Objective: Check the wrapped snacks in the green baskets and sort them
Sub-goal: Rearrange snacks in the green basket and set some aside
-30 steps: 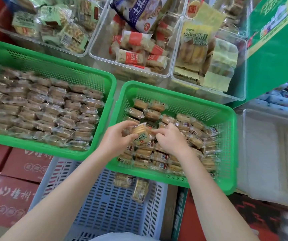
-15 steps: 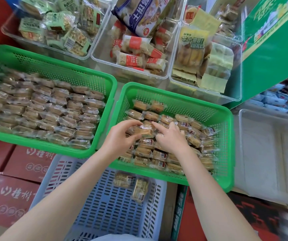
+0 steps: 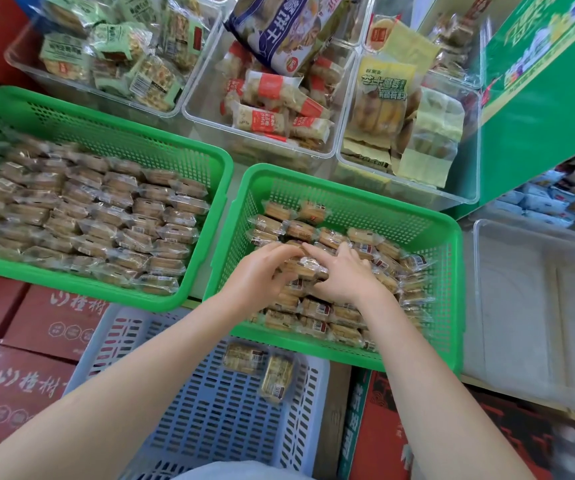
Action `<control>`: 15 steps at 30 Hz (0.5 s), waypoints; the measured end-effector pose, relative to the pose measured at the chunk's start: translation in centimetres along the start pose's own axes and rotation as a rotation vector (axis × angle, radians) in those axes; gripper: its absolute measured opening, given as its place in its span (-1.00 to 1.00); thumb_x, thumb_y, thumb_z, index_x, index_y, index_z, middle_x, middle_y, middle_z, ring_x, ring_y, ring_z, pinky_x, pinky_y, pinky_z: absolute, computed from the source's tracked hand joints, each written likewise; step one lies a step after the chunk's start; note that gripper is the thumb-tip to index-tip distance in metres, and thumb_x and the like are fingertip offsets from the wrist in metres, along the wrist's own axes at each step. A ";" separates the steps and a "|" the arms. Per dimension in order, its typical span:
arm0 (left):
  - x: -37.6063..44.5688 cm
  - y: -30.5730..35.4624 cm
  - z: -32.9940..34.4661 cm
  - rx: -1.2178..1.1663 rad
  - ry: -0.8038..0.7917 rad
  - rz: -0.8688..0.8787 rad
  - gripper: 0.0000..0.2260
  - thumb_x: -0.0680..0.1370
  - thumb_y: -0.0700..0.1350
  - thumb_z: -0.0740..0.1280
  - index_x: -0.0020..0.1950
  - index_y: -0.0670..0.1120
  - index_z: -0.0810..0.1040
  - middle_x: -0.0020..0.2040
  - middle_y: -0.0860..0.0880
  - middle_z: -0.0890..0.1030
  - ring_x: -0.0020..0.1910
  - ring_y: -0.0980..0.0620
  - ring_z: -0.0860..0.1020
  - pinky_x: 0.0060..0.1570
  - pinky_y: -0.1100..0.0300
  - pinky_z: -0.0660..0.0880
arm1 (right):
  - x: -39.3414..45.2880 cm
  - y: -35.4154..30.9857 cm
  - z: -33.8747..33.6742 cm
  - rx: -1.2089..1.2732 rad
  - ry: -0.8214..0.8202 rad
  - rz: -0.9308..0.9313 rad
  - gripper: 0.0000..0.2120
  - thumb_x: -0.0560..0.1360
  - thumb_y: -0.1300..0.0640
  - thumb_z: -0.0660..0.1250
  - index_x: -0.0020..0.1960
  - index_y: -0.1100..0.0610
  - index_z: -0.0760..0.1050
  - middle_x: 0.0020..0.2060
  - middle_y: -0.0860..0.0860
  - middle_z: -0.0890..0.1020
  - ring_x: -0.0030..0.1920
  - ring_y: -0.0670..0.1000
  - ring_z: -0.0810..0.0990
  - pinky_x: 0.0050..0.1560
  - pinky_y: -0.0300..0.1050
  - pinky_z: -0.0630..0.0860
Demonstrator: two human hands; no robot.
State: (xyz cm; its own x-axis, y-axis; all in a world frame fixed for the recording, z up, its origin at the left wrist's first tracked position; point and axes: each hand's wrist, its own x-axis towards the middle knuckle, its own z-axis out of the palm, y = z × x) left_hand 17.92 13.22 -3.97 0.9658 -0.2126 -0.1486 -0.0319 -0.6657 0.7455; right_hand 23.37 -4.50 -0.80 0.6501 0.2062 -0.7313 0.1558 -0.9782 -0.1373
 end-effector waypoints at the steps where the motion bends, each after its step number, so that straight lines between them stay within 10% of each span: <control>1: 0.0 -0.2 0.0 0.007 -0.010 0.002 -0.63 0.60 -0.21 0.39 0.41 -0.07 0.52 0.28 -0.04 0.58 0.14 -0.03 0.57 0.12 0.20 0.45 | 0.0 0.0 0.0 -0.004 0.002 -0.003 -0.25 0.57 -0.08 0.31 0.57 -0.37 -0.08 0.57 0.21 0.00 0.56 0.24 0.02 0.48 0.22 0.13; 15: 0.6 -2.5 2.1 0.368 0.027 0.128 -0.69 0.52 -0.14 0.48 0.24 -0.17 0.63 0.11 -0.21 0.64 0.10 -0.24 0.57 0.04 -0.14 0.59 | 0.8 0.5 0.5 -0.030 0.000 -0.018 -0.22 0.54 -0.09 0.32 0.56 -0.38 -0.09 0.57 0.27 -0.01 0.57 0.22 0.03 0.49 0.24 0.11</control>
State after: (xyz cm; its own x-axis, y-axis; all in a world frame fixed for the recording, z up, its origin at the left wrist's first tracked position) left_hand 18.08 13.22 -7.32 0.9542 -0.2951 -0.0487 -0.2380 -0.8480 0.4736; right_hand 23.58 -4.82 -1.80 0.6472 0.2237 -0.7288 0.1895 -0.9732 -0.1305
